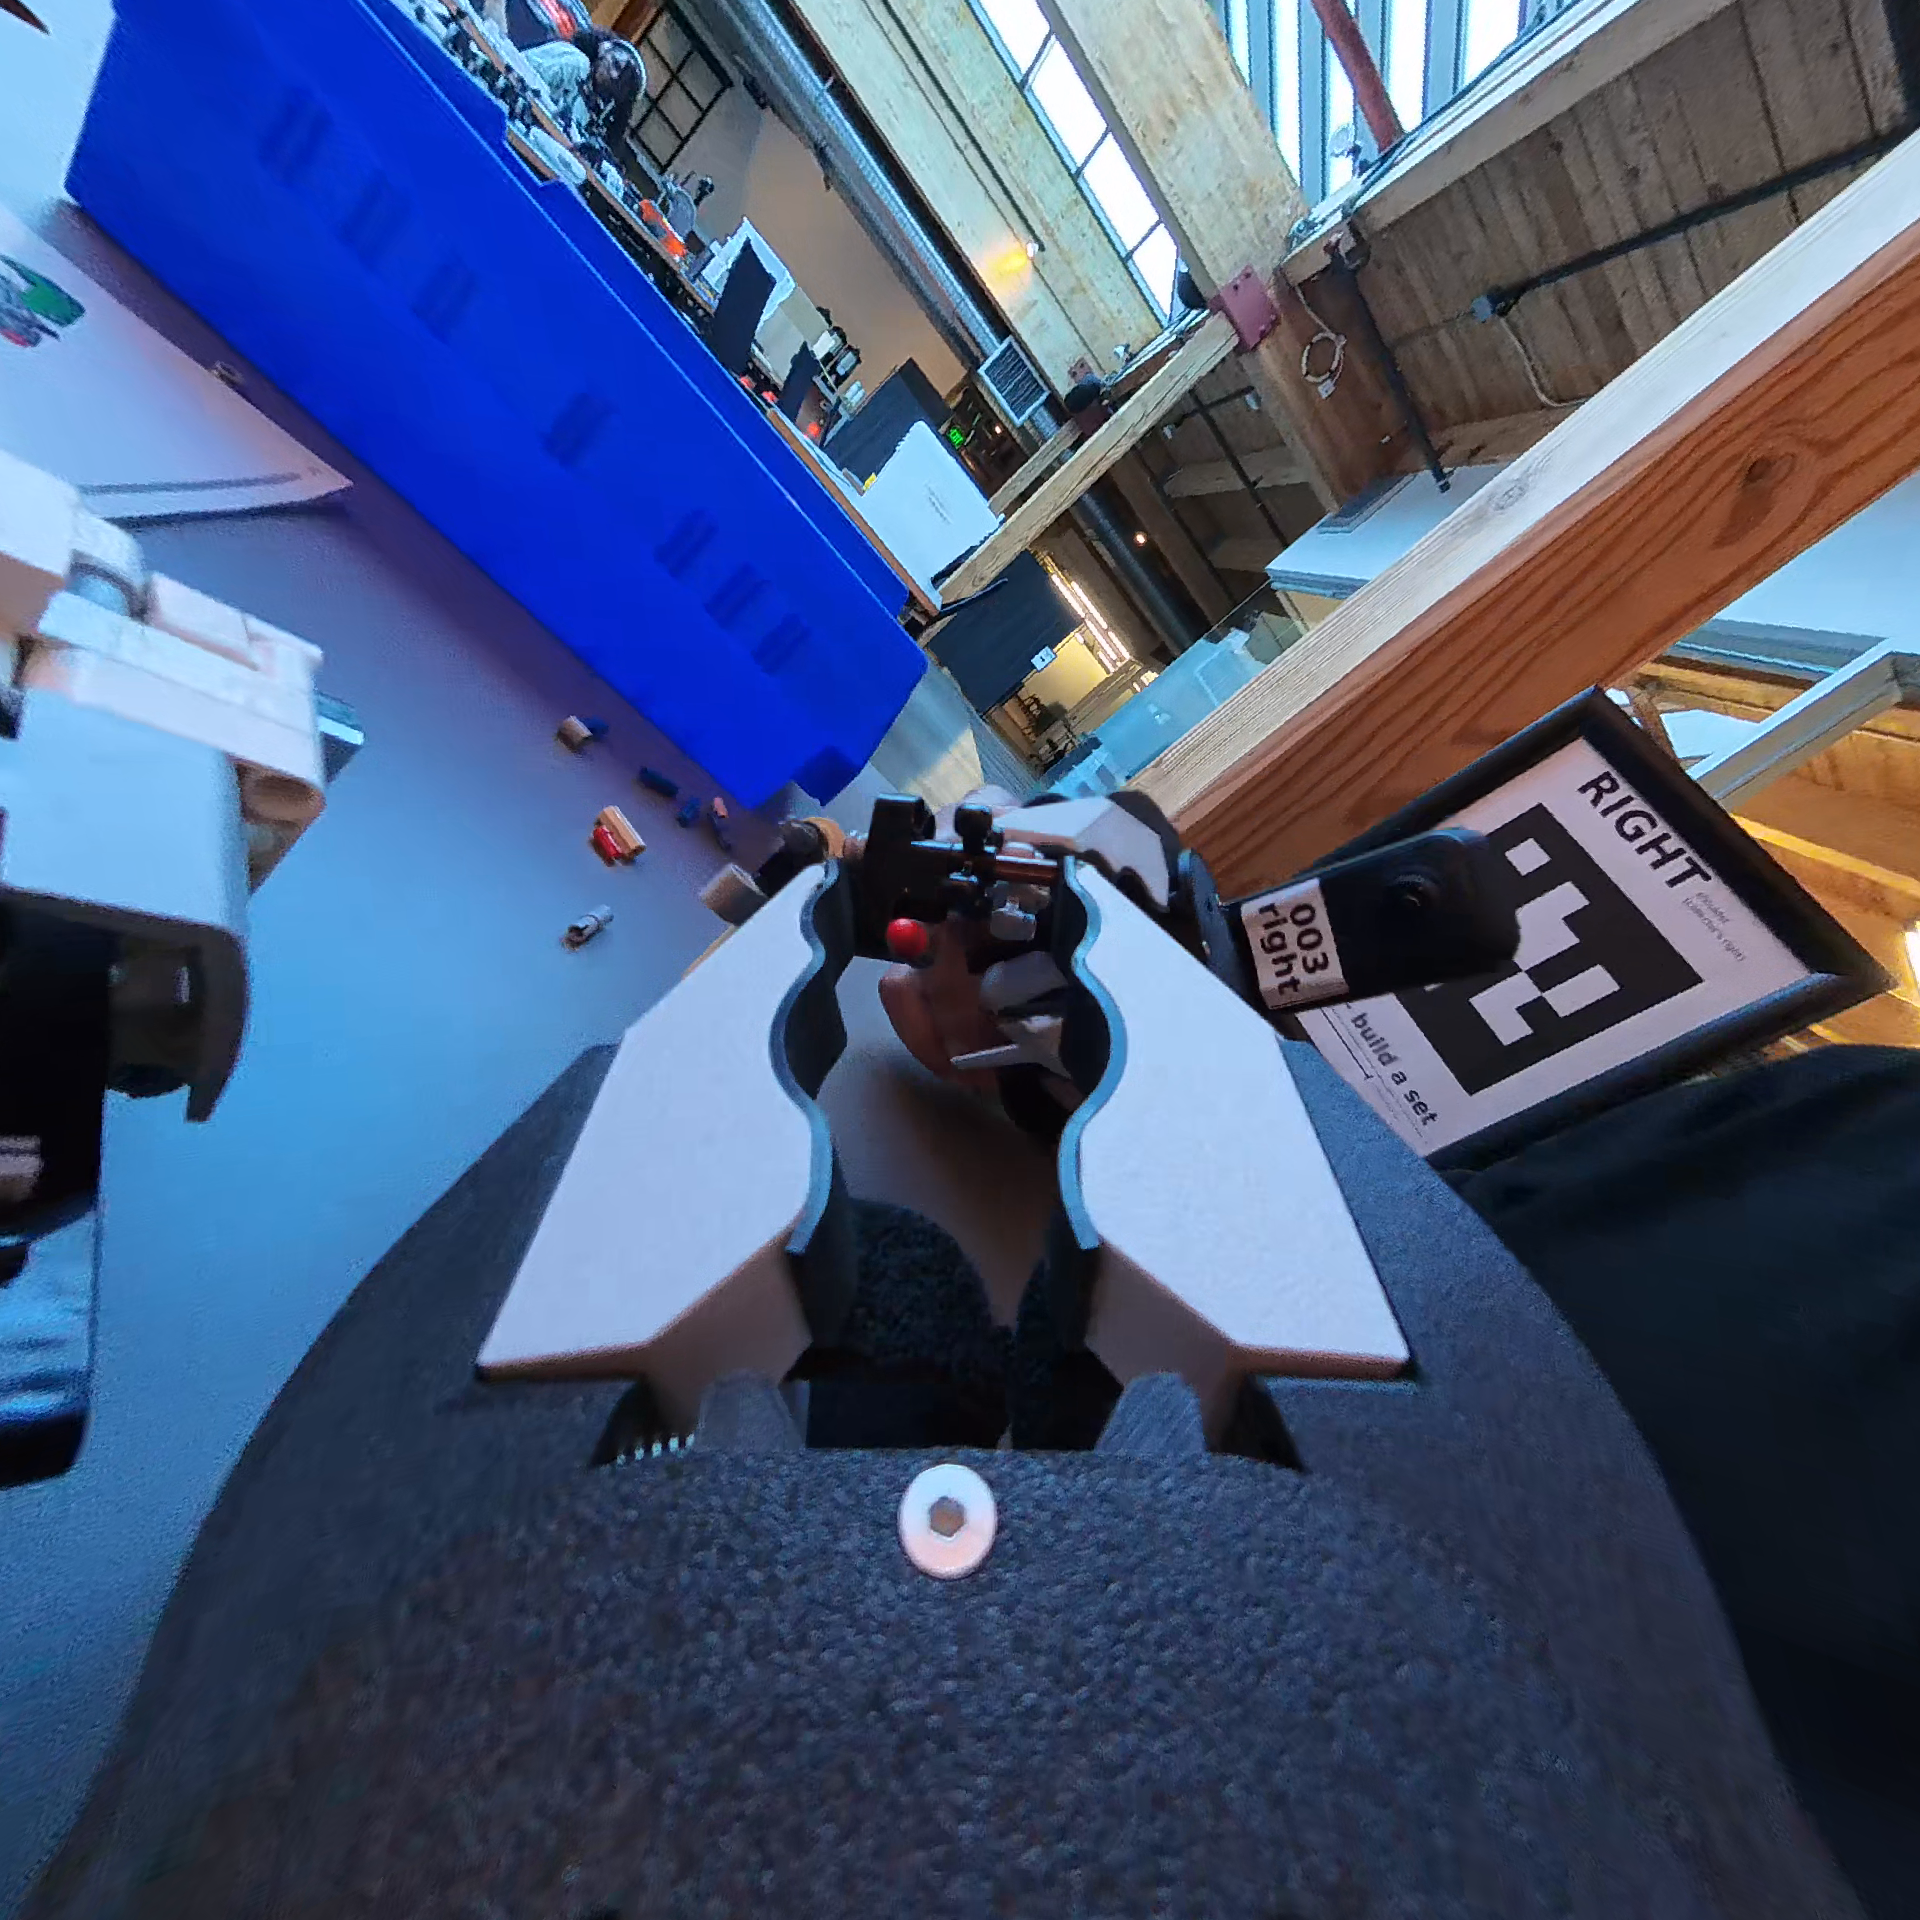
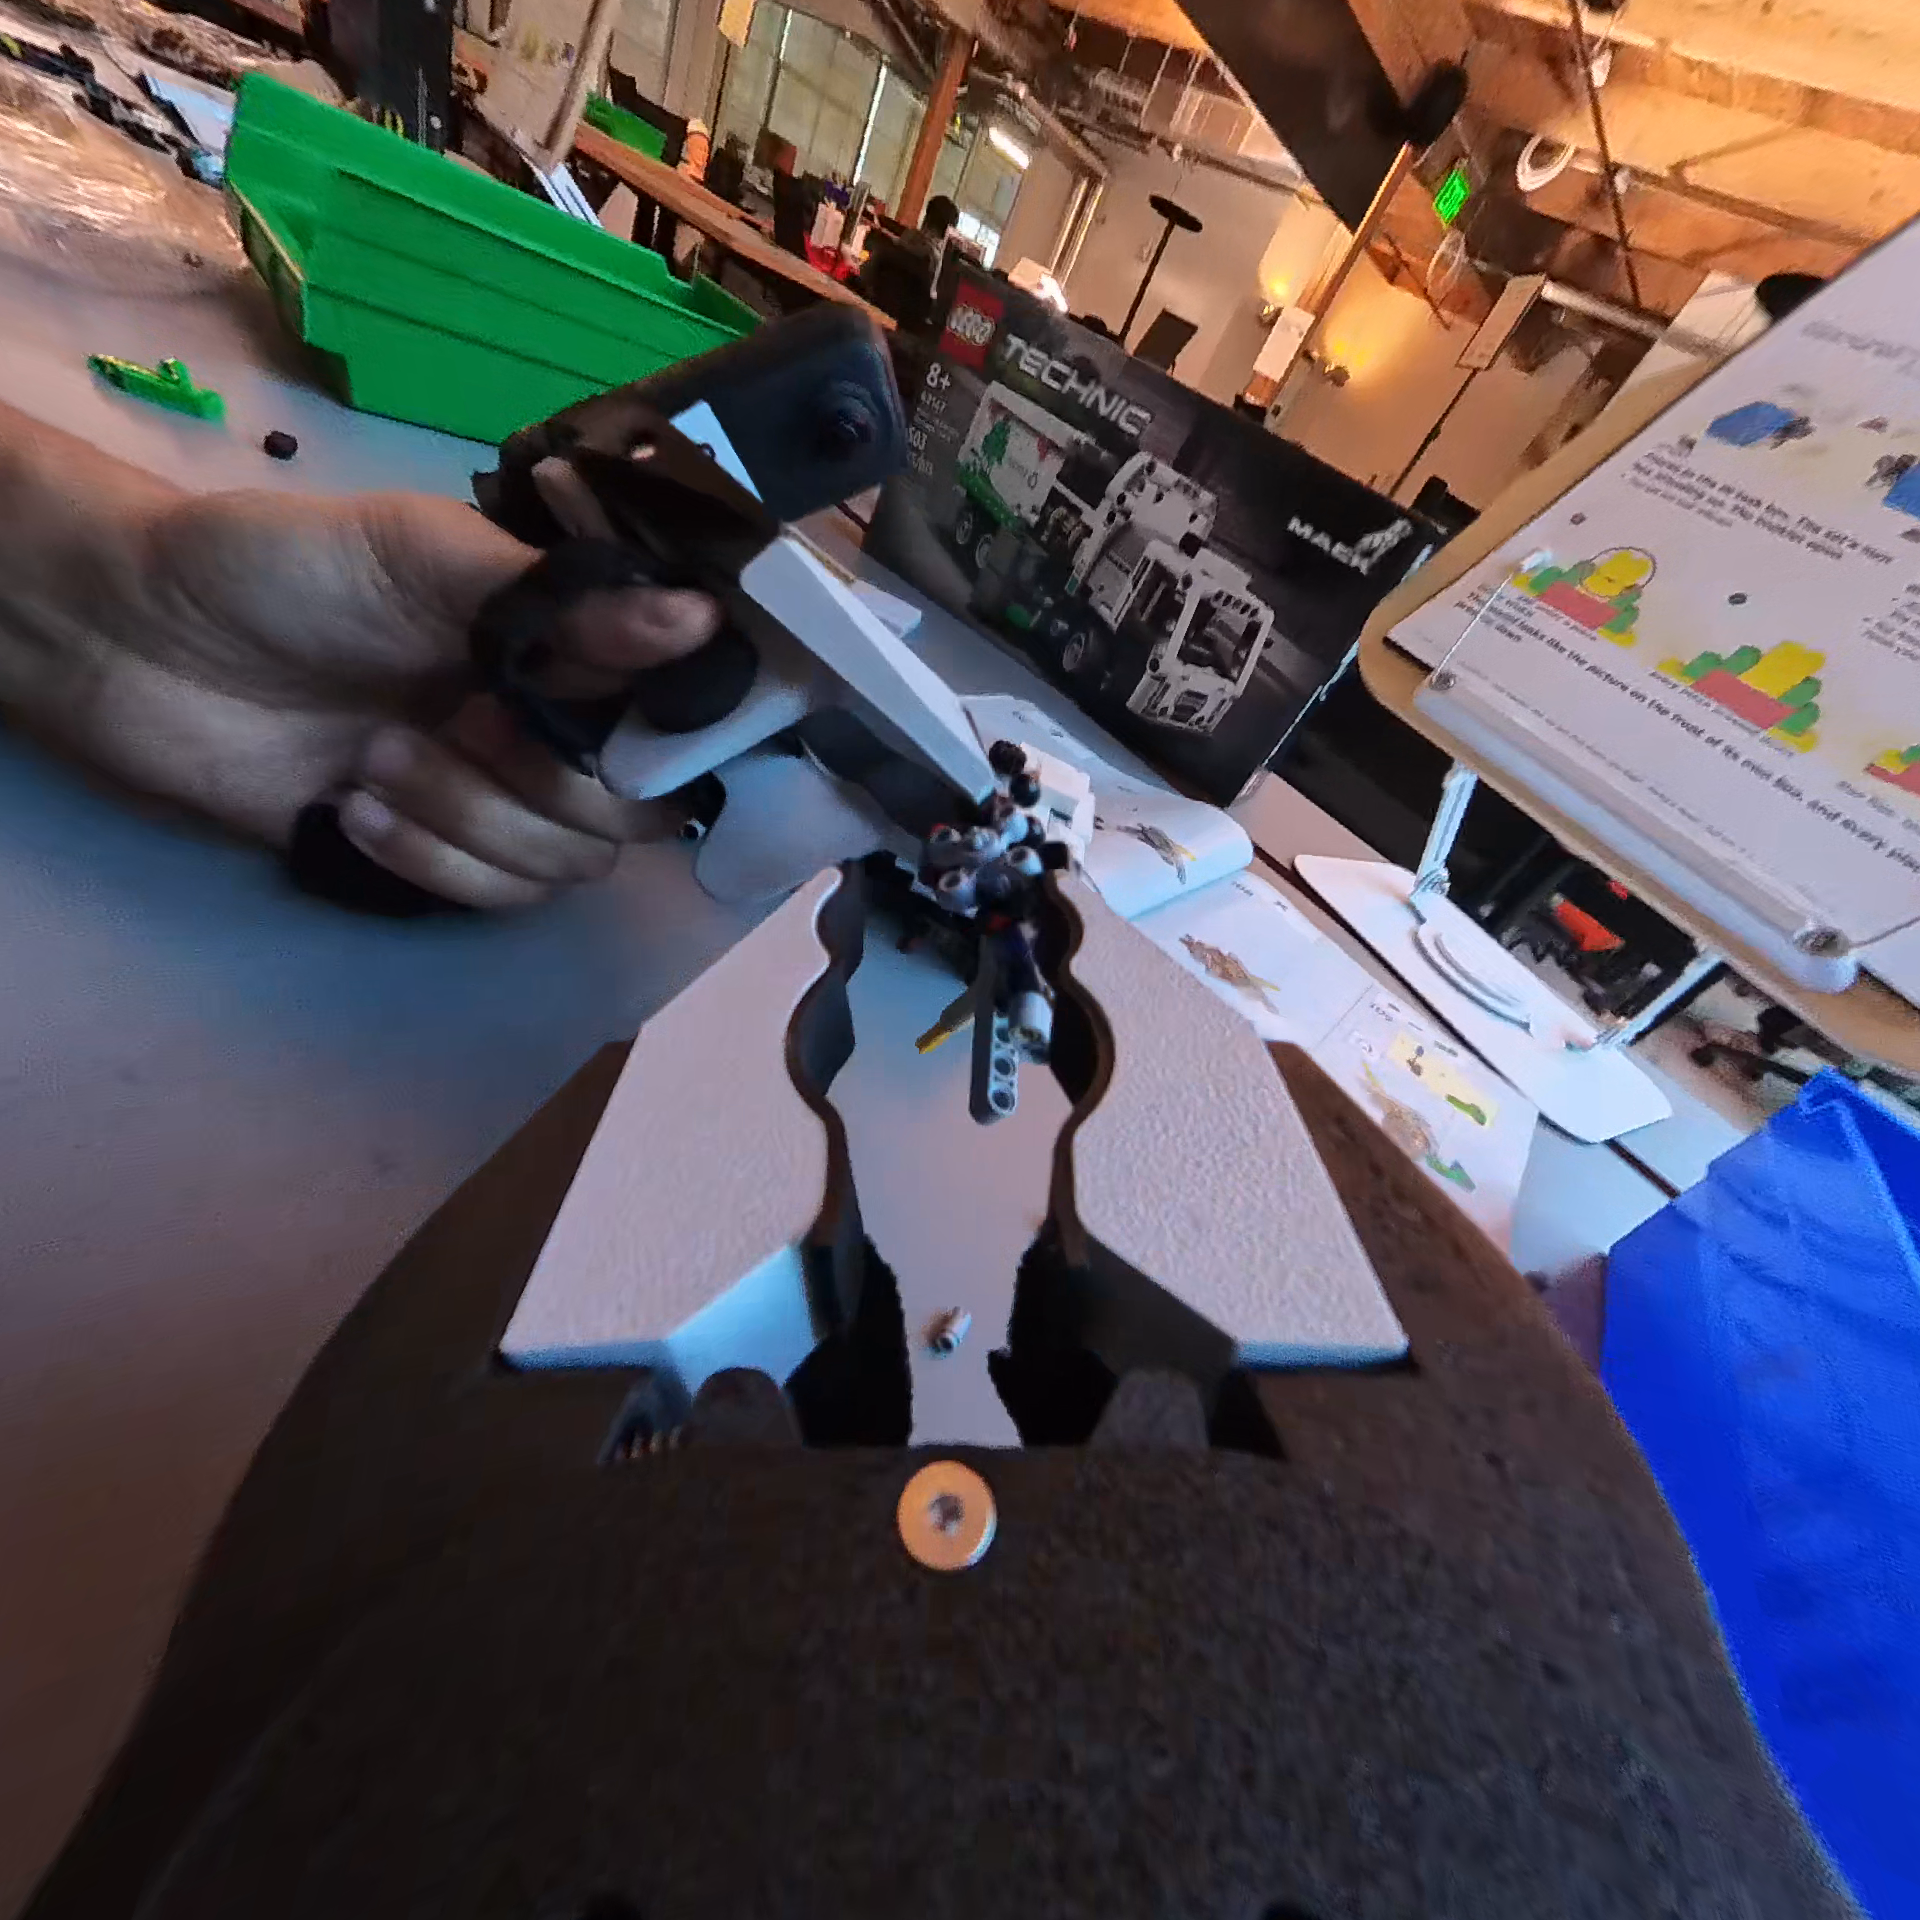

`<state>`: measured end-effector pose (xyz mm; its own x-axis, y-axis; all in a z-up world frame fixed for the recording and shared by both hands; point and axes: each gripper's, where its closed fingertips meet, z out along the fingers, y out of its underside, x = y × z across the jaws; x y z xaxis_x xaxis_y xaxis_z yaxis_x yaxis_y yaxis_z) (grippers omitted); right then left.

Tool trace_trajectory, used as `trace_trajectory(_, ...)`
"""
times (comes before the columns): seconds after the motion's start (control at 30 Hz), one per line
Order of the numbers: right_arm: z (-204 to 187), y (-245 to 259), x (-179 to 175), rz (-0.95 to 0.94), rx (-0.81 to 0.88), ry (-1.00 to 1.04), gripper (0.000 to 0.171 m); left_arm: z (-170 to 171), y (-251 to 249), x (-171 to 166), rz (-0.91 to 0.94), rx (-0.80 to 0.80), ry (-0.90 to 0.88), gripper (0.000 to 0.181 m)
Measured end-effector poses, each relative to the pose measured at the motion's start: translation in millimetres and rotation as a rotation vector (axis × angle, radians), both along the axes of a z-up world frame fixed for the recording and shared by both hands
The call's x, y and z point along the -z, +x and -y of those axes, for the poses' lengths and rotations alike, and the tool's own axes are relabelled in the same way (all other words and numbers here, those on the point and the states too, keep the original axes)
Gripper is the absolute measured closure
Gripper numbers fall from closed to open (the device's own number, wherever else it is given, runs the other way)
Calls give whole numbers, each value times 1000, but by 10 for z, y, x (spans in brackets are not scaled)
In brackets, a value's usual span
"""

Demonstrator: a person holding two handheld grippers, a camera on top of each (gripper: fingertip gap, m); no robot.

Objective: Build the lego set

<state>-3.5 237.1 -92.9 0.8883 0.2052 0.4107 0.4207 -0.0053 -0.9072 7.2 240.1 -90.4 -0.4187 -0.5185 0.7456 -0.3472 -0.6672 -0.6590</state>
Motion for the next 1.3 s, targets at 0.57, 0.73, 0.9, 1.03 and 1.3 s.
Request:
trace_trajectory(0.57, 219, -135, 12, -51, -201, -21, 150, 233, -115, 79, -38, 200, 74, 146)
trace_trajectory(0.73, 205, -146, 33, -43, -199, -23, 147, 263, -133, 91, -34, 230, 107, 146)
trace_trajectory(0.9, 181, -147, 70, -13, -181, -33, 144, 342, -149, 113, -27, 249, 160, 147)
trace_trajectory(1.03, 183, -109, 56, -14, -168, -28, 145, 271, -132, 110, -40, 229, 124, 147)
trace_trajectory(1.3, 222, 116, -191, -412, -189, -31, 147, 176, -122, 54, -1, 174, 138, 147)
